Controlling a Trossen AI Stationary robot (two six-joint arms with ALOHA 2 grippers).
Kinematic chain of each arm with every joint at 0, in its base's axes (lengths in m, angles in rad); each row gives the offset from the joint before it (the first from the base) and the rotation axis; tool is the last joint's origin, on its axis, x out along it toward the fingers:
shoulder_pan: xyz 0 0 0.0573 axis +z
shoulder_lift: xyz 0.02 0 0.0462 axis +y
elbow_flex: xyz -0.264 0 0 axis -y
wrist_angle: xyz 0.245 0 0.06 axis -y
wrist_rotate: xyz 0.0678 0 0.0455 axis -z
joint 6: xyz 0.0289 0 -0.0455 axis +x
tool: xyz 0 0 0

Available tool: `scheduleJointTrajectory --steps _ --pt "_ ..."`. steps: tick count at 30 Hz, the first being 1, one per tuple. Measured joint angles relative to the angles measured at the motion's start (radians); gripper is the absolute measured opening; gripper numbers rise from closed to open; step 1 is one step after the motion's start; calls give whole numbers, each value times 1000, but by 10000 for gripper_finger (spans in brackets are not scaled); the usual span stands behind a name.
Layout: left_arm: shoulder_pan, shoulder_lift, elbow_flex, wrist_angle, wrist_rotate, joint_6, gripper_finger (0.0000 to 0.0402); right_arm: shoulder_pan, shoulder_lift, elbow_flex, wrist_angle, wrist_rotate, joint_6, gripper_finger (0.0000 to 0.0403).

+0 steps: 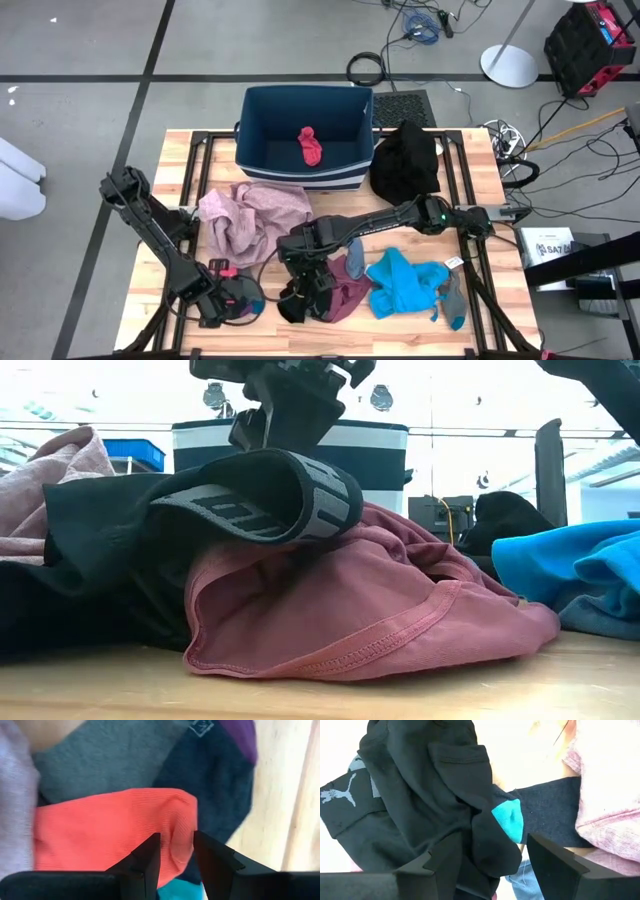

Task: Sort clothes
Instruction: Put the pink sock into the blue laundry organizer

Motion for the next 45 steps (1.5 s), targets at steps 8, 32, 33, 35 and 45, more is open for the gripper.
scheduleJointTrajectory --steps 8,32,33,35,45 --pt "0 0 0 -4 -17 -26 125 0 0 0 21 4 0 210" --pt "-5 -83 158 -269 -264 38 5 12 -283 1 6 86 233 210" --pt "-5 -95 175 -275 -336 55 4 25 -309 1 -16 106 248 210" --pt "-5 -121 206 -251 -490 107 4 70 -360 2 -86 162 268 210" --pt "165 -211 246 147 -870 632 3 355 -549 -107 -142 776 387 210"
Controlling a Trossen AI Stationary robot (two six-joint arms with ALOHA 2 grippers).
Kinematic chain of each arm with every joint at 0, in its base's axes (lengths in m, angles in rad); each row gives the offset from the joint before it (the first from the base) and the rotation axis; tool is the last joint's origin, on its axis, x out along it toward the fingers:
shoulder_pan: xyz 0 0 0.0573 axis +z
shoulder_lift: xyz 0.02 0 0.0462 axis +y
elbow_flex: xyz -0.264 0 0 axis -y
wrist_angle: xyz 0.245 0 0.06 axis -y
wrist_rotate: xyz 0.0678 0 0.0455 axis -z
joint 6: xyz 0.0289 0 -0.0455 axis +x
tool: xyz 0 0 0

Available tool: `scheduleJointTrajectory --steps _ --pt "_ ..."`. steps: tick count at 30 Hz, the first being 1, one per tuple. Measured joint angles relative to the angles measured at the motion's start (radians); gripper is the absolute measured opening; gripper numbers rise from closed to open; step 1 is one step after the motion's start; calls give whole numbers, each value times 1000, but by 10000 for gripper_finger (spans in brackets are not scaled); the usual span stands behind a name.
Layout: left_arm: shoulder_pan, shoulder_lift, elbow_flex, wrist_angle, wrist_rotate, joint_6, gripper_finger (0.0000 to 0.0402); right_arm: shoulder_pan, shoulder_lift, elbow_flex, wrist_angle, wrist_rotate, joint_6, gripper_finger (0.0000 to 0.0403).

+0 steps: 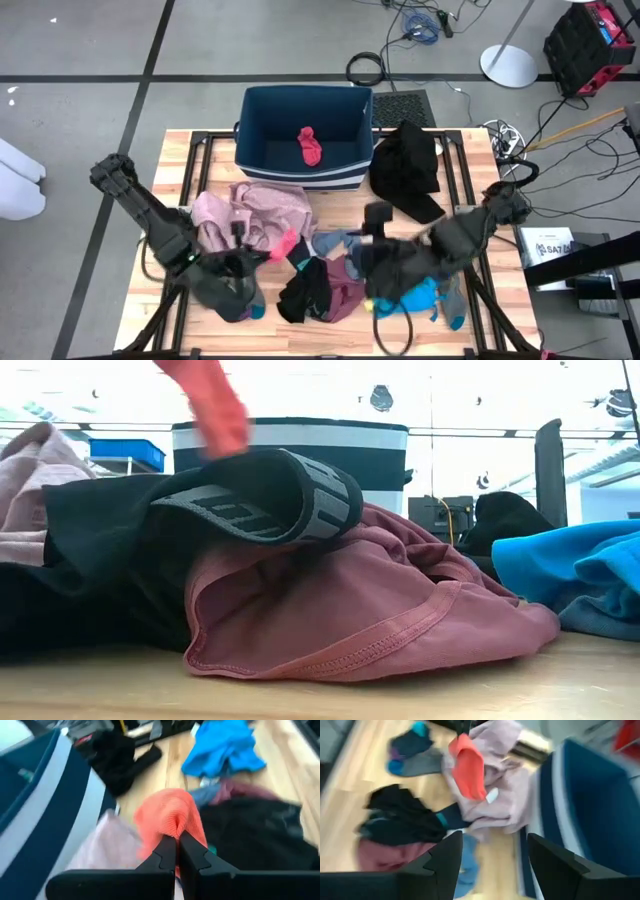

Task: Sort clothes
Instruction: Put the pink sock into the blue laundry organizer

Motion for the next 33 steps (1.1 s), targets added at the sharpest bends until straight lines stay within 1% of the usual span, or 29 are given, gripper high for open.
scheduleJointTrajectory --steps 2,4,6,7,9,12,15,17,19,22,24,26,28,33 --pt "64 -9 0 111 84 125 3 18 -29 -137 71 74 -1 210" --pt "118 -17 0 210 155 223 3 4 -80 -322 193 107 -2 210" --pt "162 -25 0 274 213 286 3 -19 -154 -537 395 117 -16 210" --pt "181 -31 0 297 241 308 3 -34 -199 -647 513 106 -31 210" --pt "216 -44 0 317 287 330 3 -60 -287 -850 769 30 -72 210" --pt "263 -64 0 319 360 334 3 -106 -417 -1100 1143 -133 -158 210" --pt "306 -69 0 333 428 334 3 -177 -515 -1300 1533 -301 -246 210" --pt "336 -64 0 369 469 334 3 -241 -536 -1400 1755 -402 -278 210" --pt "368 -53 0 418 512 335 3 -306 -536 -1457 1863 -489 -283 210" --pt "417 -31 0 464 581 334 3 -392 -505 -1469 1907 -632 -270 210" --pt "446 -22 0 492 625 334 3 -423 -481 -1469 1957 -717 -267 210" --pt "471 -17 0 503 654 330 3 -444 -466 -1469 1999 -777 -267 210" --pt "491 -15 0 510 671 314 3 -457 -461 -1469 2013 -806 -270 210" --pt "532 -15 0 518 726 309 3 -483 -459 -1469 2053 -809 -274 210"
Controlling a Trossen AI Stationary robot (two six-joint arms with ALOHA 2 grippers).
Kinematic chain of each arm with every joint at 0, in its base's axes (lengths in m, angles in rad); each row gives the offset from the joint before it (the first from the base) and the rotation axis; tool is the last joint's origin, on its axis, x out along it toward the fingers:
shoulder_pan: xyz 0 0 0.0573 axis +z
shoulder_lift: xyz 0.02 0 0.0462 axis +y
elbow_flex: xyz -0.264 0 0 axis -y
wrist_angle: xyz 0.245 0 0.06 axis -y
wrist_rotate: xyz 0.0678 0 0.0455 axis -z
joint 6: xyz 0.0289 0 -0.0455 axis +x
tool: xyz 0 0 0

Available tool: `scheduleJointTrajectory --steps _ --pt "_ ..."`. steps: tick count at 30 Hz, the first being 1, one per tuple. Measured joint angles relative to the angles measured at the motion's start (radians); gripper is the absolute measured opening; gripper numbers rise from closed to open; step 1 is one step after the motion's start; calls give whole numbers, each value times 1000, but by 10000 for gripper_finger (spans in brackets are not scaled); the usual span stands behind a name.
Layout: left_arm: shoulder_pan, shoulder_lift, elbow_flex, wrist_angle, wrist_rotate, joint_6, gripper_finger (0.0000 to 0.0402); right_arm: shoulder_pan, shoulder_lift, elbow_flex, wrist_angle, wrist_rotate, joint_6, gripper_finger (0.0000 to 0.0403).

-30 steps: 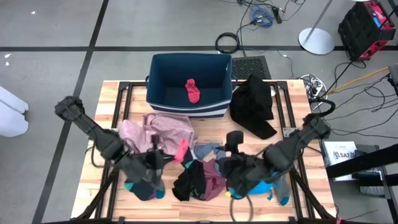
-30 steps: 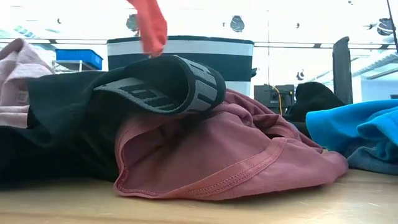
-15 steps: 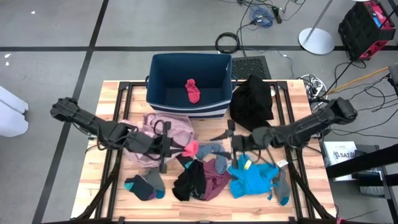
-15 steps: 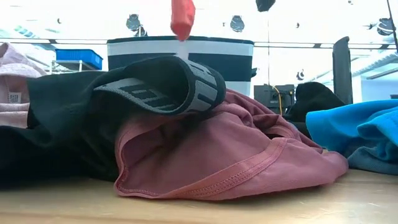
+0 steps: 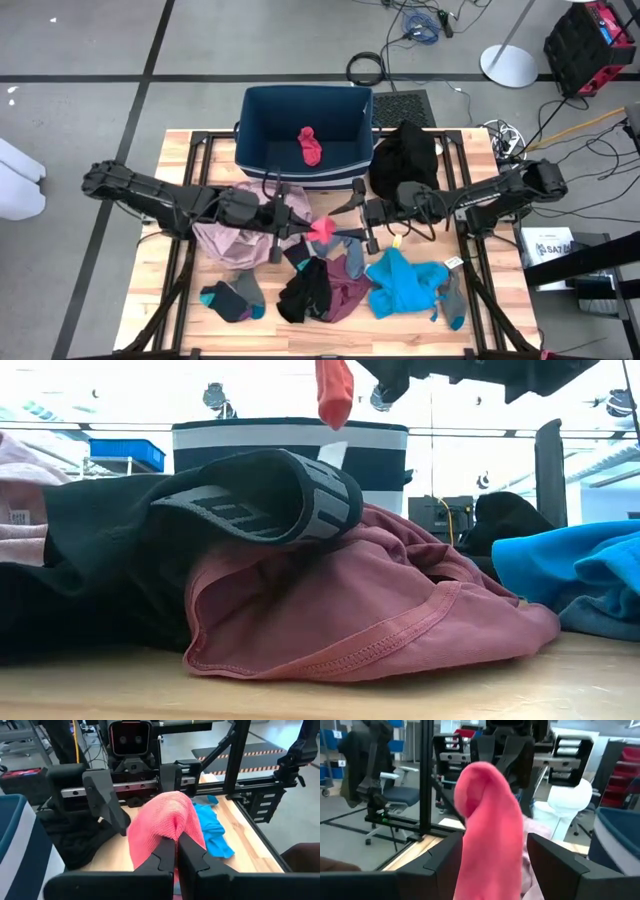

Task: Sort clothes
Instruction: Put the pink sock into the blue laundry organizer

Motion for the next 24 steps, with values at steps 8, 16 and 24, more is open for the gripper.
scheduleJointTrajectory --steps 8,16,24 --pt "52 16 0 48 77 0 3 -23 93 56 44 -7 37 206" --pt "58 17 0 28 15 0 36 -21 122 166 -176 -23 0 37" --pt "59 10 0 -228 -221 3 102 -20 28 185 -344 131 -18 2"
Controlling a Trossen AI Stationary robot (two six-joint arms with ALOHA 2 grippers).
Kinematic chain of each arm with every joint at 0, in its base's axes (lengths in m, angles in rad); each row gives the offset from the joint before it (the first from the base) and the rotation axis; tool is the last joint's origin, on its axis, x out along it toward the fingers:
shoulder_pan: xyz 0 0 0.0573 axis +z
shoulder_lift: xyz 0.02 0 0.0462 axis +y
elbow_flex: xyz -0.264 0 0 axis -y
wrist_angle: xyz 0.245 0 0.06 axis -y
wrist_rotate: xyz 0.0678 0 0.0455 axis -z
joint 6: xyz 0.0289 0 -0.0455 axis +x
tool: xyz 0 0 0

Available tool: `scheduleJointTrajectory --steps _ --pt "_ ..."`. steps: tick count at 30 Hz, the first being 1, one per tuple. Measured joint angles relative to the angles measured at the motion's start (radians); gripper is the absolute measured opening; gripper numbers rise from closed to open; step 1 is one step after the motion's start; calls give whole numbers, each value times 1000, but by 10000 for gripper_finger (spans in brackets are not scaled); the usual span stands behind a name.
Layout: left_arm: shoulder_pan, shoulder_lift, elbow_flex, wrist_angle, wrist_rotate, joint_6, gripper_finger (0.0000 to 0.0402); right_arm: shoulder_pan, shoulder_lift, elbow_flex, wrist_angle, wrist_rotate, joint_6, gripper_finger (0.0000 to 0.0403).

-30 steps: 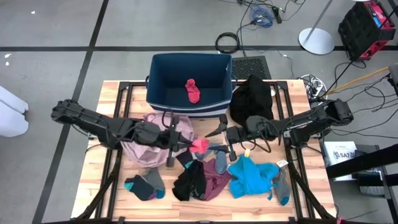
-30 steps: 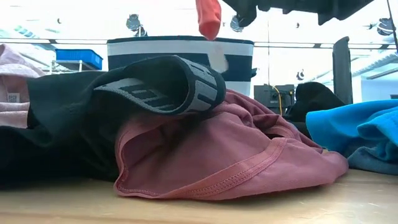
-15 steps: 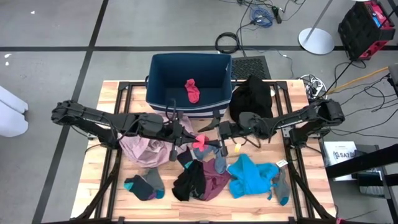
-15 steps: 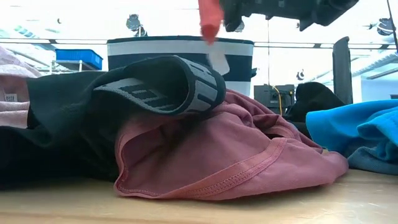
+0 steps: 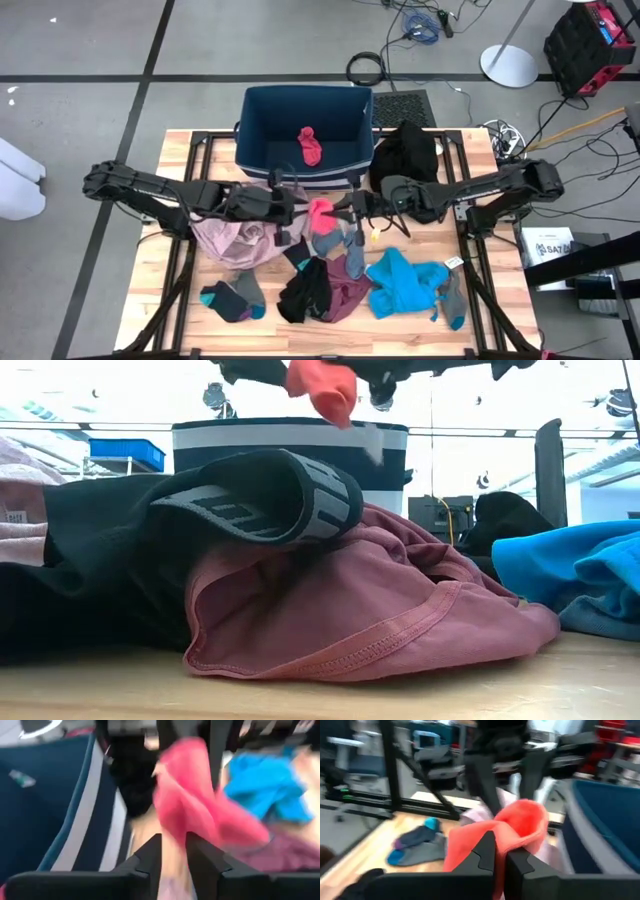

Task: Sort clothes
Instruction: Put the pink sock into the blue laundry organizer

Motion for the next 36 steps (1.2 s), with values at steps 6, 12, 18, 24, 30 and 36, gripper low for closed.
scheduleJointTrajectory --steps 6,12,18,24,30,36 --pt "-11 -3 0 -113 3 -64 151 -8 -90 0 -104 115 -20 1" --pt "-10 -24 0 -270 3 -157 168 -36 -177 16 -136 157 -60 1" --pt "-59 -25 0 -301 -10 -239 168 -105 -178 196 -322 160 -93 0" --pt "-144 -25 0 -296 -224 -241 168 -227 -70 494 -596 158 -131 0" --pt "-207 -25 0 -274 -357 -240 168 -368 93 760 -831 69 -127 0" --pt "-219 -25 0 -277 -519 -238 168 -457 263 937 -964 -7 -84 0"
